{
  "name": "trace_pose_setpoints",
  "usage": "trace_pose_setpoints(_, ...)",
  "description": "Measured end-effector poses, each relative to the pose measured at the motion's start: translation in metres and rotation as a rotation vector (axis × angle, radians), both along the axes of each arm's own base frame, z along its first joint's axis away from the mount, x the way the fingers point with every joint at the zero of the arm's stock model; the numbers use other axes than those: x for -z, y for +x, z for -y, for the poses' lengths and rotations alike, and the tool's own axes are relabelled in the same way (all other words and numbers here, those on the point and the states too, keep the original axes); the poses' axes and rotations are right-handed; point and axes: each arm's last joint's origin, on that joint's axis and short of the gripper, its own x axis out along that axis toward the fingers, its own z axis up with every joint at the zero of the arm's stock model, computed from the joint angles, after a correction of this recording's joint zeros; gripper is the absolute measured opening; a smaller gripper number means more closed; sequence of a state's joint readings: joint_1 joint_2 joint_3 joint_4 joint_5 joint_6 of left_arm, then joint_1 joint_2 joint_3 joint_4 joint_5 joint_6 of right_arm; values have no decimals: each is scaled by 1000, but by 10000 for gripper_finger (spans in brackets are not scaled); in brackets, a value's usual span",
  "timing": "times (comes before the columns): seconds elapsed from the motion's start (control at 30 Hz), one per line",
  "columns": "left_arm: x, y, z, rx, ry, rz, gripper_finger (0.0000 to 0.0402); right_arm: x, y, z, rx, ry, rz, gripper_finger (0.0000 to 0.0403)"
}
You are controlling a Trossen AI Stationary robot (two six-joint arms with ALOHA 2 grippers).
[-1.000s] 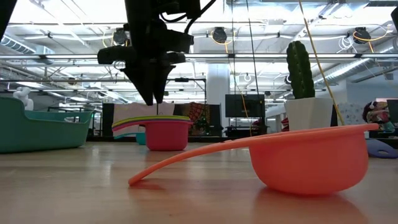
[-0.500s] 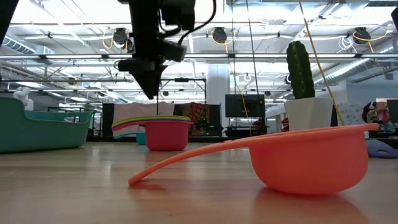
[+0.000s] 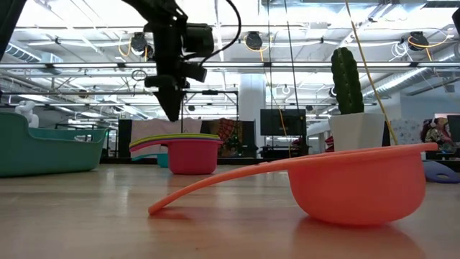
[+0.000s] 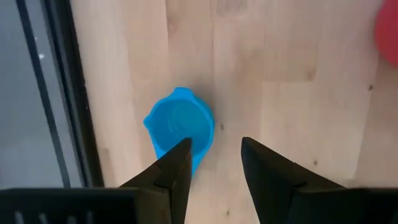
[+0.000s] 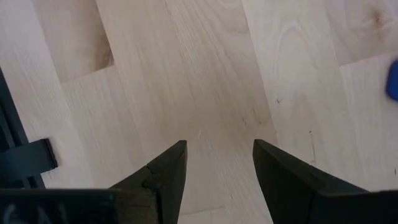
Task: Nest measuring cups in basket
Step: Stack the light blue measuring cup into the green measuring cup
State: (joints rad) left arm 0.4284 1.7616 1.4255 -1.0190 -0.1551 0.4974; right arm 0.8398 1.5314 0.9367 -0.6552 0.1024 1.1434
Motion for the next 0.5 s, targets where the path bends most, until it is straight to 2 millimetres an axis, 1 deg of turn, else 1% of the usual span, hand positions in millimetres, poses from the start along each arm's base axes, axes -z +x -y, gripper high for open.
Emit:
trace_pose_setpoints(0.13, 17, -10, -7, -16, -20, -32, 143, 0, 0, 0, 4, 1, 0, 176)
trace_pose_setpoints(0.27, 44, -23, -11, -53, -39, -72, 143, 0, 0, 0, 3, 0, 0, 176)
trace_pose_setpoints(0.33, 54, -26, -12, -74, -30, -70, 143, 0, 0, 0, -1, 0, 0, 176)
trace_pose_setpoints(0.4, 61, -28, -13, -88, -11, -63, 143, 0, 0, 0, -1, 0, -1, 176)
trace_pose_setpoints(0.5, 65, -27, -14, -87, 17, -36, 143, 0, 0, 0, -2, -1, -4, 176)
